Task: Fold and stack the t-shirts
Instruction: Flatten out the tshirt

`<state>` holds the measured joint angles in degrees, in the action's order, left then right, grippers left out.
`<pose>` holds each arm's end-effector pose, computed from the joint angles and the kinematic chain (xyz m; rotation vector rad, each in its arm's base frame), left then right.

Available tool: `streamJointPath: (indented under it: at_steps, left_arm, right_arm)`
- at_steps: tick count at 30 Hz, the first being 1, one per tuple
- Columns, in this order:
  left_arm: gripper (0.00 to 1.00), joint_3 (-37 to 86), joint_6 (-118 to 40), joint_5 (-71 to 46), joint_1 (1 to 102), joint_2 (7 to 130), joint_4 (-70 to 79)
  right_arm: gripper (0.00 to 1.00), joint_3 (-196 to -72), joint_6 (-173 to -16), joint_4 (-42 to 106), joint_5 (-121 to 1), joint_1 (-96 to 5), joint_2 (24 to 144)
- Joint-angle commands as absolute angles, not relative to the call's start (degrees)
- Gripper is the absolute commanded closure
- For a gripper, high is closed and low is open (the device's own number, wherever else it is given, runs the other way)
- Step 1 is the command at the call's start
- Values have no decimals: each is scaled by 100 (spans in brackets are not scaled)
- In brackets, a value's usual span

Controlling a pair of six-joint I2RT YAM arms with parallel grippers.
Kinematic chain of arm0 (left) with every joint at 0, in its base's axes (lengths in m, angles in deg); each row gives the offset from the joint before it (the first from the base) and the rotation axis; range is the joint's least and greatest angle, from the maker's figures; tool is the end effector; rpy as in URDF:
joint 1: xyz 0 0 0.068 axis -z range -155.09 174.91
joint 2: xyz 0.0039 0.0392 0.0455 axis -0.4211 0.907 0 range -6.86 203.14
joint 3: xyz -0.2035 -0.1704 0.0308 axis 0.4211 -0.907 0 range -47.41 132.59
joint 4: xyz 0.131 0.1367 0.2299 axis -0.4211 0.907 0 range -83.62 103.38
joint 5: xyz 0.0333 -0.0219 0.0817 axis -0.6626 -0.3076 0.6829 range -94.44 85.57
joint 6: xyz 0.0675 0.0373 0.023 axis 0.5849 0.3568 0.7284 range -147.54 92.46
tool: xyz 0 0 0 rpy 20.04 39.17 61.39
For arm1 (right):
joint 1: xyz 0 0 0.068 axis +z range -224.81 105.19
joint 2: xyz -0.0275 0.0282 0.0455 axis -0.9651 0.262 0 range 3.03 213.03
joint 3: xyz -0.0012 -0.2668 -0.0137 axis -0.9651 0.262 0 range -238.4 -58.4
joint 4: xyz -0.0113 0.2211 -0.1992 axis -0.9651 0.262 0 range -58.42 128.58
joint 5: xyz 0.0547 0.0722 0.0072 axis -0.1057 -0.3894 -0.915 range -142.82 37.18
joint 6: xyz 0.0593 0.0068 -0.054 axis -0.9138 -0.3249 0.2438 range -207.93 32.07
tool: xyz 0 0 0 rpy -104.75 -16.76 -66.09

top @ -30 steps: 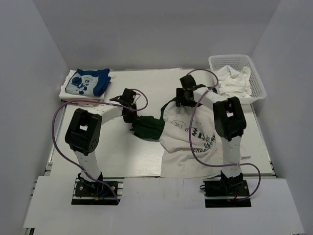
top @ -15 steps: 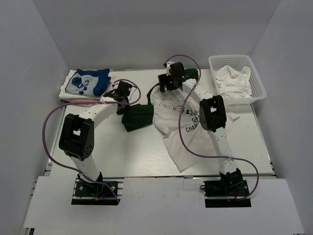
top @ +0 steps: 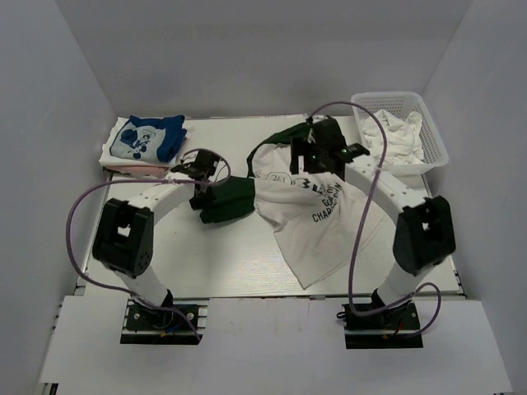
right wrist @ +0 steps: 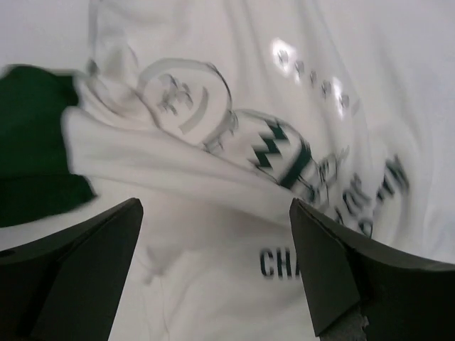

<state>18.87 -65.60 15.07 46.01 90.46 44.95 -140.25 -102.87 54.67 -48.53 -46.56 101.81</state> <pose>0.3585 -0.1135 0.1440 -0.4739 2.6218 0.1615 0.4056 0.2122 0.2512 -0.2255 2.2753 0.3124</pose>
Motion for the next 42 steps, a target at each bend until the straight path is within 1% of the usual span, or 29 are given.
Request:
streamJointPath:
  at_steps: [1,3,4,5,7,8,9,10,11,12,13,14,15,17,18,21,22,23,25,26,28,29,30,34,36,38,40,41,42]
  left_arm:
    - [100,933,-7594,1850,4565,7816,5442]
    - [100,360,-8304,1850,4626,6940,5813]
    - [100,-157,-8517,1798,4705,6613,6198]
    - [100,-414,-8676,1658,4705,6253,6367]
    - [100,-1100,-9027,870,4775,5119,6413]
    - [100,-1285,-8907,414,4776,4698,6212]
    - [100,-1591,-8906,-391,4776,4328,5993]
    - [100,-1690,-8854,-748,4776,3619,5738]
    - [97,-1691,-8853,-960,4776,3343,5301]
    - [87,-1534,-8766,-945,4776,3157,5296]
    - [68,-1333,-8522,-788,4776,3068,5296]
    - [8,-809,-8432,-334,4776,3128,5479]
    - [0,-560,-8301,-138,4776,3268,5481]
    - [0,-94,-7704,127,4776,3715,5272]
    - [0,283,-7502,197,4776,4353,5113]
    - [0,1049,-6719,58,4776,5585,4392]
    - [0,1373,-6622,57,4776,6573,4443]
    - [0,2107,-6282,118,4776,7061,4557]
    - [0,2718,-5998,329,4776,7941,4610]
    - [0,3304,-5649,608,4776,8728,4611]
    - [0,3931,-5462,909,4776,9462,4873]
    - [0,4526,-5296,980,4776,9796,4944]
    - [0,4749,-4963,980,4776,10365,4858]
    - [0,5829,-4301,375,4776,11457,4524]
    - [0,6191,-4178,312,4776,11846,4523]
    - [4,6648,-4108,373,4776,12347,4523]
    - [15,6964,-4107,549,4776,12620,4523]
    - [31,7027,-4107,550,4776,12830,4523]
    - [42,7028,-4107,602,4776,12902,4575]
  right_arm:
    - [10,-12653,-11175,5566,-4825,-4704,9867]
    - [10,-12312,-11184,5688,-4598,-4730,9480]
    - [10,-12231,-11201,5811,-4501,-4721,9279]
    - [10,-12152,-11210,5855,-4187,-4730,9129]
    - [10,-11853,-11281,5856,-4026,-4765,8909]
    - [10,-11835,-11298,5839,-3921,-4826,8768]
    - [10,-11695,-11368,5821,-3833,-4844,8689]
    - [10,-11685,-11377,5751,-3797,-4870,8670]
    - [10,-11659,-11421,5716,-3814,-4966,8644]
    - [10,-11694,-11456,5654,-3849,-5011,8600]
    - [10,-11703,-11474,5654,-3910,-5064,8617]
    - [10,-11720,-11526,5610,-3937,-5151,8618]
    - [10,-11729,-11527,5619,-3946,-5187,8609]
    - [10,-11668,-11562,5514,-3964,-5310,8600]
    - [10,-11650,-11562,5487,-4007,-5449,8600]
    - [10,-11615,-11509,5496,-4218,-5652,8661]
    - [10,-11606,-11448,5487,-4288,-5705,8696]
    - [10,-11589,-11369,5513,-4306,-5741,8714]
    - [10,-11562,-11263,5522,-4141,-5872,8697]
    - [10,-11536,-11194,5531,-4122,-5925,8688]
    - [10,-11413,-11158,5566,-3991,-6057,8635]
    - [10,-11378,-11166,5566,-4007,-6101,8626]
    - [10,-11264,-11175,5540,-3982,-6136,8609]
    - [10,-10991,-11175,5399,-4200,-6461,8696]
    - [10,-10965,-11131,5311,-4446,-6540,8819]
    - [10,-10929,-11070,5179,-4543,-6576,8994]
    - [10,-10982,-10965,5188,-4605,-6602,9144]
    - [10,-10999,-10930,5171,-4631,-6602,9258]
    - [10,-11008,-10860,5170,-4632,-6593,9346]
